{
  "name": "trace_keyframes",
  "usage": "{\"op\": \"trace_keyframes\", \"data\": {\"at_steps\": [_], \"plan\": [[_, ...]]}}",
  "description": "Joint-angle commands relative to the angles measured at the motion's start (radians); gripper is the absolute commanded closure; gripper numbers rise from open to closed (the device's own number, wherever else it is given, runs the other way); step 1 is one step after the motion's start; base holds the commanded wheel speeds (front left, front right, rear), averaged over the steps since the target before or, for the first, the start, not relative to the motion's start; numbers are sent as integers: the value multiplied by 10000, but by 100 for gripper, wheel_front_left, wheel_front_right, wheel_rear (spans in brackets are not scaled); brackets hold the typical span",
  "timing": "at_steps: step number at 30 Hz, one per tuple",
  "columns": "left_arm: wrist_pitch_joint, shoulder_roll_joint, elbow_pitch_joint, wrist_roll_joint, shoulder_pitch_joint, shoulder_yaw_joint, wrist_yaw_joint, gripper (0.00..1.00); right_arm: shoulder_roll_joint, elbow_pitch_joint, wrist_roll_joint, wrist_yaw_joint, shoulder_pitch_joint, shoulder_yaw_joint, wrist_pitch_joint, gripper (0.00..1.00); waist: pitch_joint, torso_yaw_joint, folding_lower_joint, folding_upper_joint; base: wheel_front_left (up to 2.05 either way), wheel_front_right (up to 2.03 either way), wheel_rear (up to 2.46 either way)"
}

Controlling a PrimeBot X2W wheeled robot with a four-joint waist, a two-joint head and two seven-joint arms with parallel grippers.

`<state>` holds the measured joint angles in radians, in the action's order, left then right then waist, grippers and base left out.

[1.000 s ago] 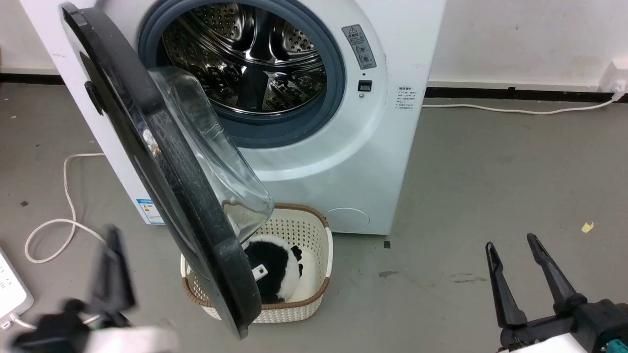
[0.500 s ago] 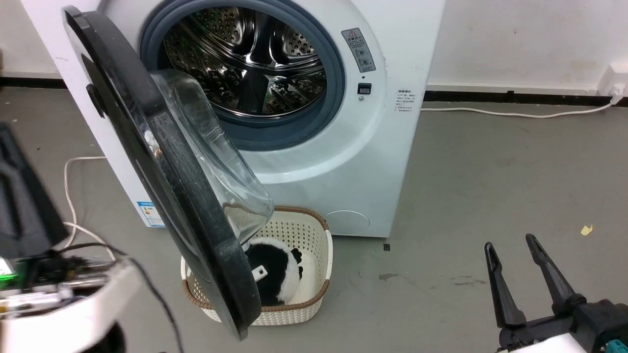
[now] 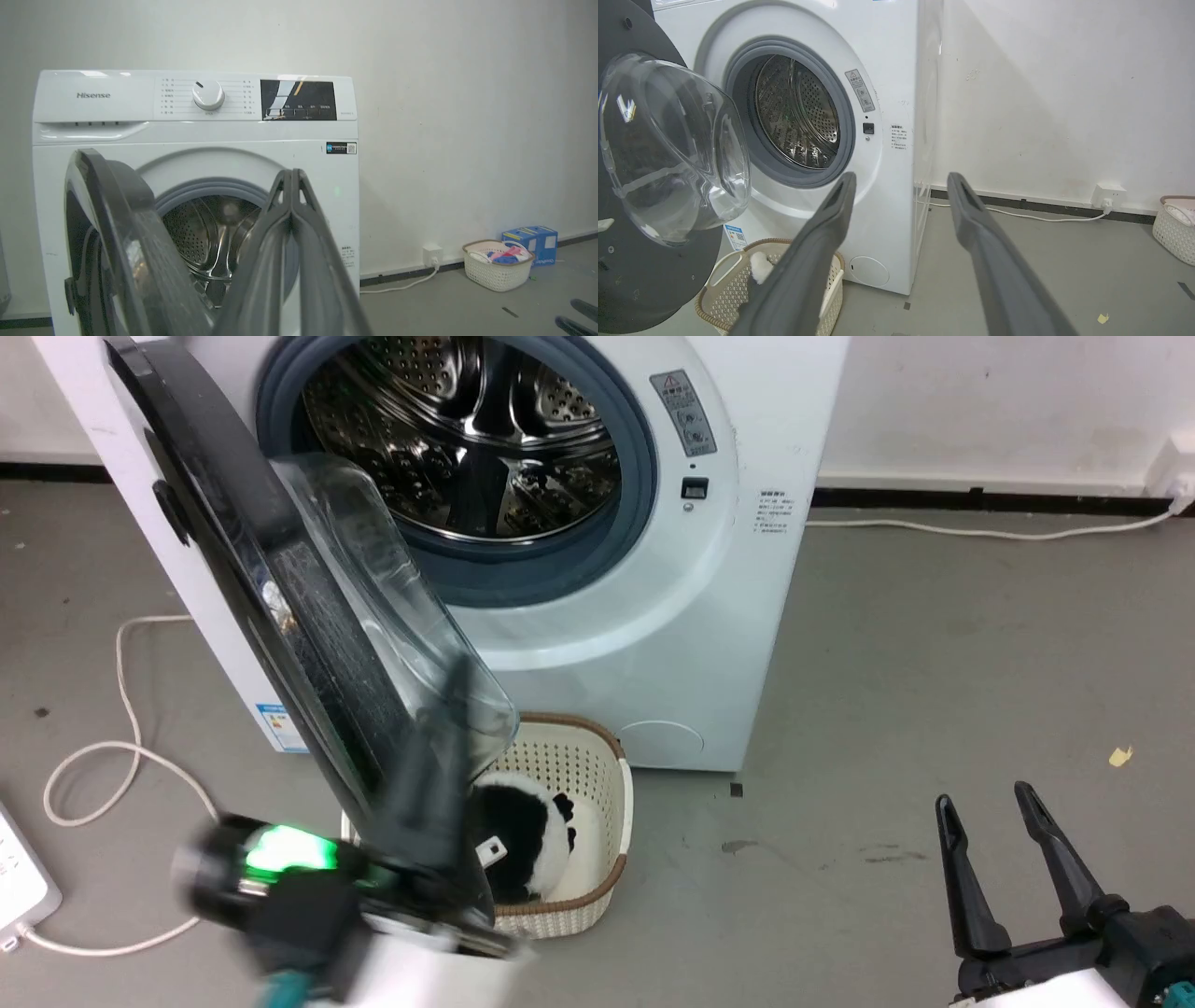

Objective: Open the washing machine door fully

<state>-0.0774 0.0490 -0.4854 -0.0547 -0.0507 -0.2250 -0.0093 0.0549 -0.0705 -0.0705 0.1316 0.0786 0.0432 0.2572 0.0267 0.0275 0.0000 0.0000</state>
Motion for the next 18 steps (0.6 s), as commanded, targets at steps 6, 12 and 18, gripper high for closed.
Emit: {"op": "trace_keyframes", "data": {"at_steps": [6, 12, 18], "plan": [[604, 17, 1309, -5, 576, -1021, 156, 100, -47, 0, -69, -9, -73, 79, 45, 0, 280, 78, 0, 0, 0, 0, 0], [976, 15, 2826, -129, 704, -1393, 440, 100, -47, 10, -96, -9, -197, 67, 45, 0, 522, 164, 0, 0, 0, 0, 0], [922, 19, 3899, -289, 653, -1249, 690, 100, -47, 76, -102, -9, -228, 38, 45, 0, 622, 358, 0, 0, 0, 0, 0]]}}
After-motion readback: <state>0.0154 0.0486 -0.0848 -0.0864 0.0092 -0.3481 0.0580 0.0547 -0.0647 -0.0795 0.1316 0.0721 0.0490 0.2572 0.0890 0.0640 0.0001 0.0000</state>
